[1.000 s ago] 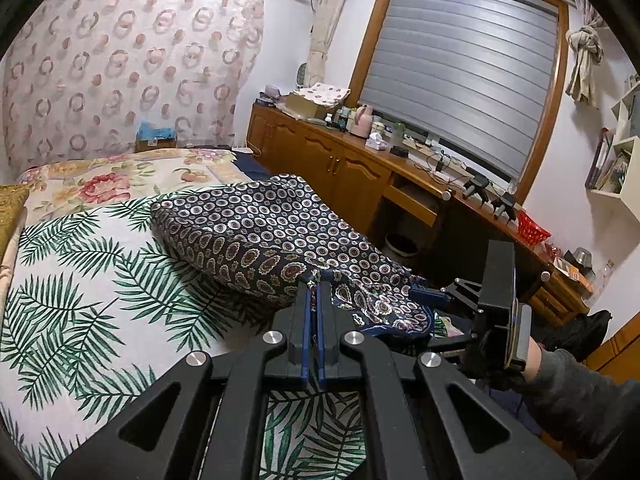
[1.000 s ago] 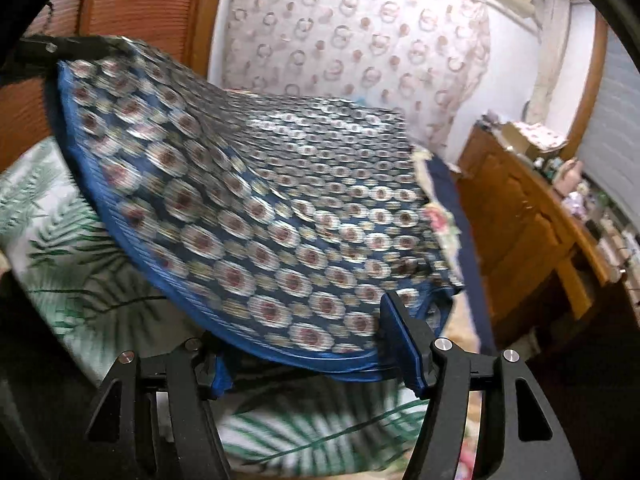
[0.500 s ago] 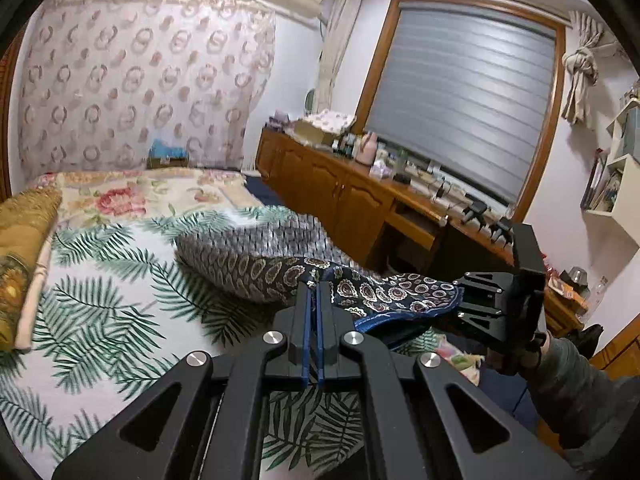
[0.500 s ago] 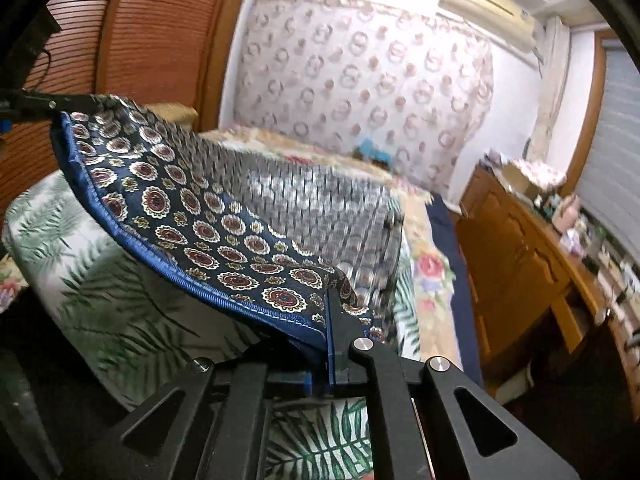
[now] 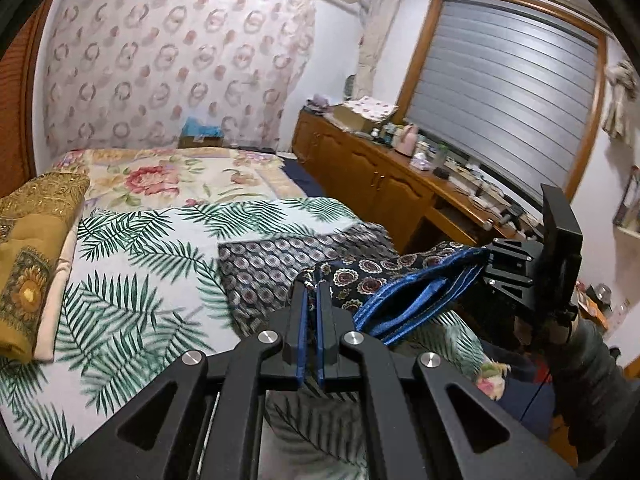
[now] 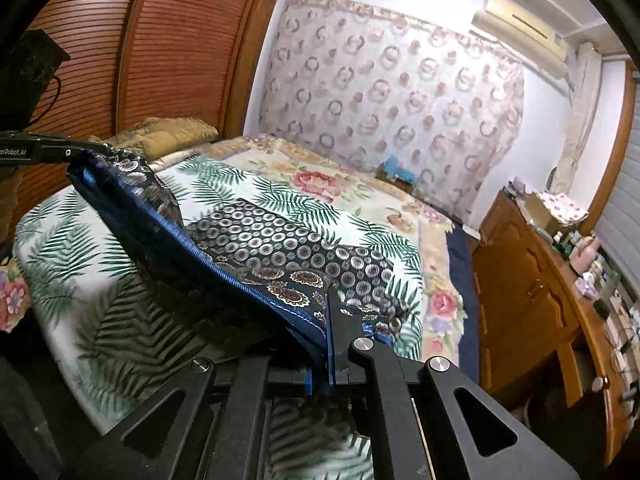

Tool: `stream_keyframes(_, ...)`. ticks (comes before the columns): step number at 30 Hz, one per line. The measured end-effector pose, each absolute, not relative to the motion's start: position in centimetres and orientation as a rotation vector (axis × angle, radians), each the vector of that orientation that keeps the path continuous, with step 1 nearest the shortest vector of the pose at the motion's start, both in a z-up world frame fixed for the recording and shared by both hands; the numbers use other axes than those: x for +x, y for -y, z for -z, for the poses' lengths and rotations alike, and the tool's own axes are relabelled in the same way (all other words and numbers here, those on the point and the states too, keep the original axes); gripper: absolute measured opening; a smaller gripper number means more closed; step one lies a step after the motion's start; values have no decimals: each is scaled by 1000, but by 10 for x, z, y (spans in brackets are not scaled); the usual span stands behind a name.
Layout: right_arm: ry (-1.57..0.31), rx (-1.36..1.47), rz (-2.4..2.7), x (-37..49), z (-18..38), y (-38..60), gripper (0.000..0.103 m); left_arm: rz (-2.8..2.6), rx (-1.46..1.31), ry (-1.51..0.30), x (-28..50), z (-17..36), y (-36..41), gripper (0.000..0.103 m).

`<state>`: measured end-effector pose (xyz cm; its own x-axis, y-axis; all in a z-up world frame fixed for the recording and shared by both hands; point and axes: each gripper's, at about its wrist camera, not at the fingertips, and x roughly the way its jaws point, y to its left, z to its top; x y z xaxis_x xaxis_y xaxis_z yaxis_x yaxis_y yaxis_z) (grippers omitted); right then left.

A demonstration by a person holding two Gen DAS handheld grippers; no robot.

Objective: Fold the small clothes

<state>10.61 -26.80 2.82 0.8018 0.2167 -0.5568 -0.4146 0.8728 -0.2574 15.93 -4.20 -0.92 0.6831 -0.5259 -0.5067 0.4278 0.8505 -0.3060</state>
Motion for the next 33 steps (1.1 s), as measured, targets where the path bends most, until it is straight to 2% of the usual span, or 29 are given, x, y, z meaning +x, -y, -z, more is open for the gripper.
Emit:
stream_keyframes(10, -595, -319, -361, 195, -25, 268, 4, 489, -156, -664, 235, 32, 47, 3)
stream_keyframes(17, -627, -242, -392, 216, -21, 278, 4, 485, -107, -675, 253, 39, 54, 4)
stream_keyframes(18, -635, -223, -391, 220, -21, 280, 4, 487, -100, -667, 253, 38, 55, 16)
stream_keyframes(19, -641, -206, -391, 223, -20, 283, 4, 493, -97, -658, 253, 37, 55, 23)
stream_keyframes(20, -645, -196, -389, 227, -21, 284, 4, 489, -93, -646, 254, 35, 55, 42)
stream_keyframes(21, -648, -188, -386, 231, -21, 285, 5, 478, -87, -631, 254, 33, 54, 53)
stream_keyframes(22, -650, -181, -386, 233, -22, 285, 11, 470, -78, -619, 255, 31, 54, 57)
stream_keyframes(23, -648, -173, -380, 237, -23, 287, 14, 470, -73, -613, 255, 30, 53, 69)
stream_keyframes(24, -643, -164, -366, 240, -26, 289, 22, 474, -72, -614, 256, 30, 52, 80)
stream_keyframes(25, -639, -158, -355, 243, -28, 291, 31, 479, -71, -618, 257, 30, 52, 82)
stream_keyframes(26, -630, -147, -343, 245, -32, 293, 36, 482, -67, -625, 258, 31, 51, 82)
stream_keyframes(27, -620, -134, -335, 248, -34, 296, 47, 477, -57, -642, 259, 33, 51, 82)
stream_keyframes(28, -611, -120, -320, 251, -37, 300, 52, 473, -55, -643, 260, 34, 51, 82)
stream_keyframes(33, -614, -148, -238, 261, -39, 301, 52, 442, -94, -606, 257, 29, 41, 82)
